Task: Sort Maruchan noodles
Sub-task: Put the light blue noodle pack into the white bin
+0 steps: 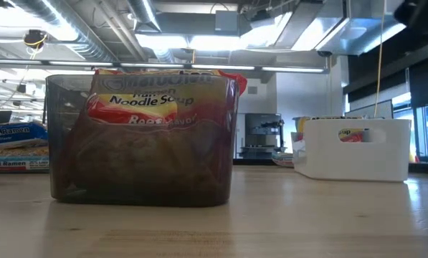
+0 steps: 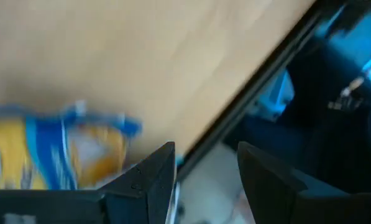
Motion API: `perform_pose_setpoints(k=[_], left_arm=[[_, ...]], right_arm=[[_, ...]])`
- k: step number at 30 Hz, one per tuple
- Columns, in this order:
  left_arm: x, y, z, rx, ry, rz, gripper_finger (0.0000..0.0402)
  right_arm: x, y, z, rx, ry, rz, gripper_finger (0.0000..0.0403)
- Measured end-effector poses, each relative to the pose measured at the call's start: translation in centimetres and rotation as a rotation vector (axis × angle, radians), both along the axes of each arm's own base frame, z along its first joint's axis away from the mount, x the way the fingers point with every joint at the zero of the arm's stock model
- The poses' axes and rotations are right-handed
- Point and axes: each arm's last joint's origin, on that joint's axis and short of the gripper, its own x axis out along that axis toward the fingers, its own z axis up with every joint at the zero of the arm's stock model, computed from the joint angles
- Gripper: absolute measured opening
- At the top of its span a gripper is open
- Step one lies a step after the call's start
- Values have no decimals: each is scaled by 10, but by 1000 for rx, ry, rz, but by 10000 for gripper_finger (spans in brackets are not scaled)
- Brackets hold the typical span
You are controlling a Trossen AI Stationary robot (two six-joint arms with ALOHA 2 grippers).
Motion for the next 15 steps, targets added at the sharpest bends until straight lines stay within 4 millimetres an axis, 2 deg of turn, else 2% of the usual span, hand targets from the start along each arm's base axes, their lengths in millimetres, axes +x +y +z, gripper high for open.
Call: perform_pose_setpoints(k=[3,8,15], left_arm=[[-8,-4,2,-59,70,-52,169],[-26,7,5,49,149,-78,169],[-52,3,8,84,219,-186,170]], right_arm=[[0,13,-10,18,-20,-6,255],[8,28,-24,49,-56,-2,255],[19,41,-41,106,-82,14,255]])
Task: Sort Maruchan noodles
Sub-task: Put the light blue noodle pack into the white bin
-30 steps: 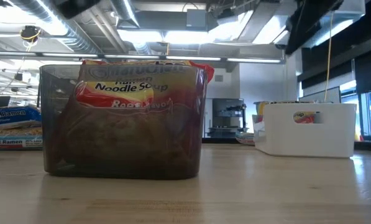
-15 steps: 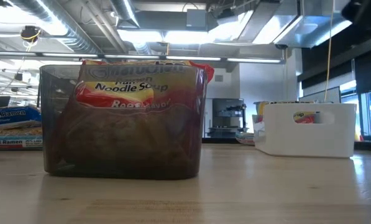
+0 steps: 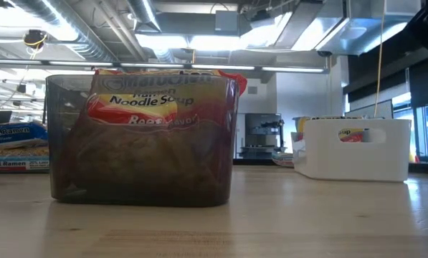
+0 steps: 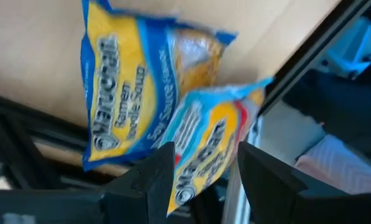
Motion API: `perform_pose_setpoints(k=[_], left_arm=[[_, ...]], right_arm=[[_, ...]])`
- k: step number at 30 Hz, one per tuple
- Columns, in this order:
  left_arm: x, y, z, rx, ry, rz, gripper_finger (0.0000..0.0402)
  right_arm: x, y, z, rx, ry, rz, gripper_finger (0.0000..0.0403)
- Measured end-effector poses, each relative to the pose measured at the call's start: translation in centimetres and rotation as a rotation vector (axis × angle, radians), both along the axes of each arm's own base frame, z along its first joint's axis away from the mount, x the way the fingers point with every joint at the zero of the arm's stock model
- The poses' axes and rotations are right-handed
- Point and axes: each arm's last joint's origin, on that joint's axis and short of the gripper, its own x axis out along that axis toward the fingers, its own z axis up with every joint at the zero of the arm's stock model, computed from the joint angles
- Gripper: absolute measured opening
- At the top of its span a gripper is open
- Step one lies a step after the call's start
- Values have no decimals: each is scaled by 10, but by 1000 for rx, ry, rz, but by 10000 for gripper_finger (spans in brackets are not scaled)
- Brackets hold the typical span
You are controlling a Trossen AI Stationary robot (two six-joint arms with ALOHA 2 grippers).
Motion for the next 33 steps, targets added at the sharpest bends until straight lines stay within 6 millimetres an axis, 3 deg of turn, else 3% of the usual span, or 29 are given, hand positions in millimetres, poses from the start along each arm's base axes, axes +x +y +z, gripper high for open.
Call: perform_pose_setpoints(k=[6,13,20,33], left_arm=[[-17,-11,-3,14,-2,-13,171],[-32,-9,-29,-8,-5,-48,172],[-36,-2,-40,19,1,-54,174],[-35,-9,-38,-80,-18,-126,200]], right_arm=[[4,5,-3,38,-35,0,255],[6,7,0,67,-61,-1,255],[6,6,1,62,-75,-24,255],[10,5,5,89,-112,-49,255]])
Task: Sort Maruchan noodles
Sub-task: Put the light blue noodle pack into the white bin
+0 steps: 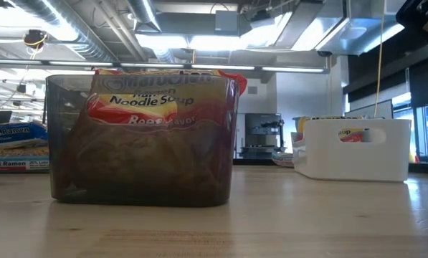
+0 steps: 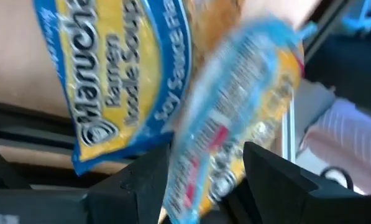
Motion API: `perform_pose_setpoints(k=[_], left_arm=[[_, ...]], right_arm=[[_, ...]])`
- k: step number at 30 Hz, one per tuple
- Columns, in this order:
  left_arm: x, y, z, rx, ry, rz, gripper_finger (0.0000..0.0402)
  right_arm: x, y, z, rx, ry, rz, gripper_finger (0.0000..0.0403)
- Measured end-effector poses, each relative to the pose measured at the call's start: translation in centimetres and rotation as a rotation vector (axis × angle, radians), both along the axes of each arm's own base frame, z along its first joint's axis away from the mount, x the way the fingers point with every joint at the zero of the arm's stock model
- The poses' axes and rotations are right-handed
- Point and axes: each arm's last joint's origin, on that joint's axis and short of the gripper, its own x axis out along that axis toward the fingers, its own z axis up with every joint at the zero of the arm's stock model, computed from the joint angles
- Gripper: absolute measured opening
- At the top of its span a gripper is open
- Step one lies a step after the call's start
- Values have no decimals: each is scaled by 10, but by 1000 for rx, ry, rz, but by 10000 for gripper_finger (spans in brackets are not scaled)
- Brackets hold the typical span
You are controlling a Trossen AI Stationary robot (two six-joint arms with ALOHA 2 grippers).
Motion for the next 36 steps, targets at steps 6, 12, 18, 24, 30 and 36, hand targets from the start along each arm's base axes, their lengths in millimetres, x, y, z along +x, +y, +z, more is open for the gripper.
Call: perform_pose_setpoints(k=[6,12,18,24,30,36], left_arm=[[-1,-1,5,-8,-96,-13,201],[-2,-6,-4,77,-182,-1,200],[-2,-15,-12,78,-183,-13,200],[0,-26,-7,-21,-273,-59,200],[-3,-22,-18,18,-319,-2,200],[-3,-25,-24,-86,-312,27,196]], right_arm=[[3,-3,0,2,-1,-14,255],[3,-3,0,0,-4,-19,255],[3,-3,0,-2,-5,-24,255],[4,-4,0,-13,-14,-40,255],[4,-4,0,-19,-18,-51,255],[4,-4,0,-21,-18,-49,255]])
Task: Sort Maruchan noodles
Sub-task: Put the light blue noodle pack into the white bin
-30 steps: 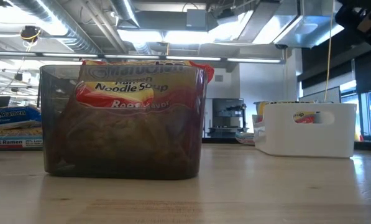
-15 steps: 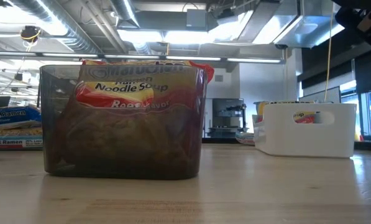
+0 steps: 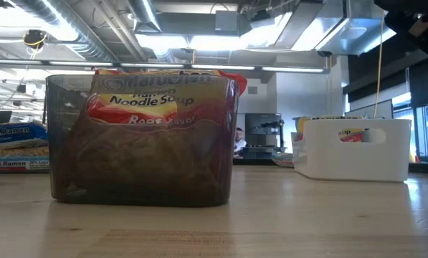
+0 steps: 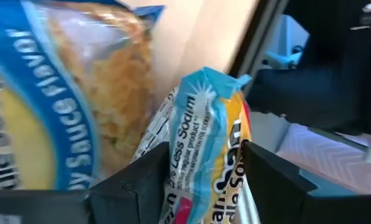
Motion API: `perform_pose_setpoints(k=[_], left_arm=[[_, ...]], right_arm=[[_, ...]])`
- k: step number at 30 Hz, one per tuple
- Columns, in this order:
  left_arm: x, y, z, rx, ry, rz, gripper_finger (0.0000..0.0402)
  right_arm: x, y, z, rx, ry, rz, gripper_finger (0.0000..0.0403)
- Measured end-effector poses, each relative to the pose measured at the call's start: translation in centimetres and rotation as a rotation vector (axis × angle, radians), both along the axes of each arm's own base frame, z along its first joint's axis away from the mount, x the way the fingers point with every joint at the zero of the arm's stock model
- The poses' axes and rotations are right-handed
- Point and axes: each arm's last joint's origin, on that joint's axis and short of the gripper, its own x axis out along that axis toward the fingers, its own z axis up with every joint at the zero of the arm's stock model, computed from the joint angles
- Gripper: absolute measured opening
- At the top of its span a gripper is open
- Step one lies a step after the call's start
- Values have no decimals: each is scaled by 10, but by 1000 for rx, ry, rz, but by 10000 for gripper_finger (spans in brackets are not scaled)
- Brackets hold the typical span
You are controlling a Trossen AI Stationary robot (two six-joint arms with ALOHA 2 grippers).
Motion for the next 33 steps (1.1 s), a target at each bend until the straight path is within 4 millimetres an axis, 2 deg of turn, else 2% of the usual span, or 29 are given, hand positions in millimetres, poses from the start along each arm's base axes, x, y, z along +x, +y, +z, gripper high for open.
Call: perform_pose_setpoints(k=[4,12,14,19,23,28,33], left_arm=[[0,-1,0,-8,-7,-2,167],[0,-1,1,-11,-1,-23,53],[0,-1,1,-11,1,-17,36],[1,-1,3,-21,14,13,33],[10,-3,13,-31,-2,46,35],[33,-6,37,-35,-174,85,34],[62,-1,64,36,-407,121,37]], right_arm=[[0,0,0,-17,-5,2,255],[0,0,0,-20,-6,6,255],[0,0,0,-21,-7,3,255],[4,-4,0,7,4,-9,257],[5,-4,0,18,13,5,277],[5,-3,1,26,-3,8,305],[10,3,-4,15,-53,22,311]])
